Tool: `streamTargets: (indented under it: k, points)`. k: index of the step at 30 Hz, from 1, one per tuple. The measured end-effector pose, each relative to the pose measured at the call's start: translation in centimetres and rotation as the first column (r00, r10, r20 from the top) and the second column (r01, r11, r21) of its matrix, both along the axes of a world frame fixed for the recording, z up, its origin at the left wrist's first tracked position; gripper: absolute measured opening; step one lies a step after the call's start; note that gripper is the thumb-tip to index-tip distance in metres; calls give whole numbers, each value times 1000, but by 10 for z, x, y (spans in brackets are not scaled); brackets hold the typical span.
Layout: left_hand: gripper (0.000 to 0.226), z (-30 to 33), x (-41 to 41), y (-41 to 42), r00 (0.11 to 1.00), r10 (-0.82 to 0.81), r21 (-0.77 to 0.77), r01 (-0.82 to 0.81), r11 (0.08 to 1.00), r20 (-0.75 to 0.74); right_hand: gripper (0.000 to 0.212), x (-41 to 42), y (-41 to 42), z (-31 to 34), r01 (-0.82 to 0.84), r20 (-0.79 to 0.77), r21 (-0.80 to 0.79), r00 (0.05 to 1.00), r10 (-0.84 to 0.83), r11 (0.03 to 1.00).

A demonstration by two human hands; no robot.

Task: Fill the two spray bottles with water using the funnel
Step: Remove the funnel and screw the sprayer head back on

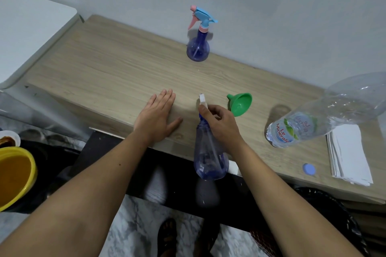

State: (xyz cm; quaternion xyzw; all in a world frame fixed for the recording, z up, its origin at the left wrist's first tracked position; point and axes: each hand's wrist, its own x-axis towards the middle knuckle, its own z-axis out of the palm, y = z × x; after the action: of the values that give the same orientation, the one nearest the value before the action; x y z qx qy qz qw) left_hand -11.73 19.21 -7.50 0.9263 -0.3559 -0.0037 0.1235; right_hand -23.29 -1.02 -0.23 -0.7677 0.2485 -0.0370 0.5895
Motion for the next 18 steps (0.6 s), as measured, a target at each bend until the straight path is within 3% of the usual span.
streamTargets:
  k: [5, 12, 18]
  points:
    - [90, -1, 0, 0, 1000, -1, 1, 1, 1000, -8, 43, 0, 0, 4, 15, 11, 68, 1000, -16, 998]
    - [90, -1, 0, 0, 1000, -1, 10, 2, 1000, -12, 37, 1, -3, 7, -12, 17, 42, 1000, 11, 999]
    - [90, -1, 0, 0, 1000, -4, 3, 4, 1000, -8, 43, -1, 0, 10, -2, 38, 87, 999, -1, 996]
